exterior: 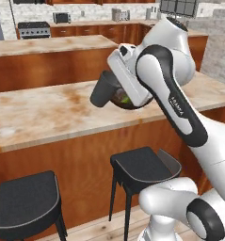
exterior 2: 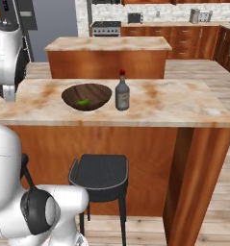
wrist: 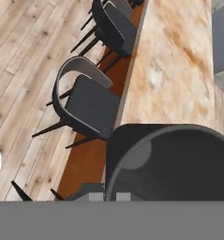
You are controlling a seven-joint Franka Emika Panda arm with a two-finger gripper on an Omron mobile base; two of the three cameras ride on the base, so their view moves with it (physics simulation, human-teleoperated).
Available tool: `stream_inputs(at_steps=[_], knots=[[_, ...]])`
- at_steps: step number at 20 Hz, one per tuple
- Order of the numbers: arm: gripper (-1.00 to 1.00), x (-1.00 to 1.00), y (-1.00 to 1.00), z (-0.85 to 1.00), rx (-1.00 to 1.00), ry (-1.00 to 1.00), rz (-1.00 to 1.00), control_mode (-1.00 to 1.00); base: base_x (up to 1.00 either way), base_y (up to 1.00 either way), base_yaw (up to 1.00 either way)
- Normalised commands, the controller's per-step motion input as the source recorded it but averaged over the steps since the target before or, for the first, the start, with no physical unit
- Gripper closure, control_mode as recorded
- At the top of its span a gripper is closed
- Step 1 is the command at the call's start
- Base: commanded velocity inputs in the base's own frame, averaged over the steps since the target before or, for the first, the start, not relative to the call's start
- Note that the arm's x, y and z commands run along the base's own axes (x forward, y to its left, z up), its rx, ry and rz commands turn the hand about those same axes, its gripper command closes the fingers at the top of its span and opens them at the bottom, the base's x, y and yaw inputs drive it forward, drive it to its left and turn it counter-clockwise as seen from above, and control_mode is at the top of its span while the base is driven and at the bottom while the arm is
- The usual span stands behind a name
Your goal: There is a bowl on the dining counter. Grab a lemon wedge from the fridge and place it in the bowl. Then get the liquor bottle and glass cup from the cabinet and place them next to the bowl.
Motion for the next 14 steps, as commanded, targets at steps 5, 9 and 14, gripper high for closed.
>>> stream_inputs(at_steps=[5,9,14], knots=[[1.00,0.33,0.03,-0.12,-0.27,0.14,-0.10,-1.00,0.00,0.00,0.00],[1.00,0.35,0.05,-0.28,-0.28,0.12,-0.10,-1.00,0.00,0.00,0.00],[1.00,0.47,0.00,-0.19,-0.14,0.12,-0.04,-1.00,0.00,0.00,0.00]])
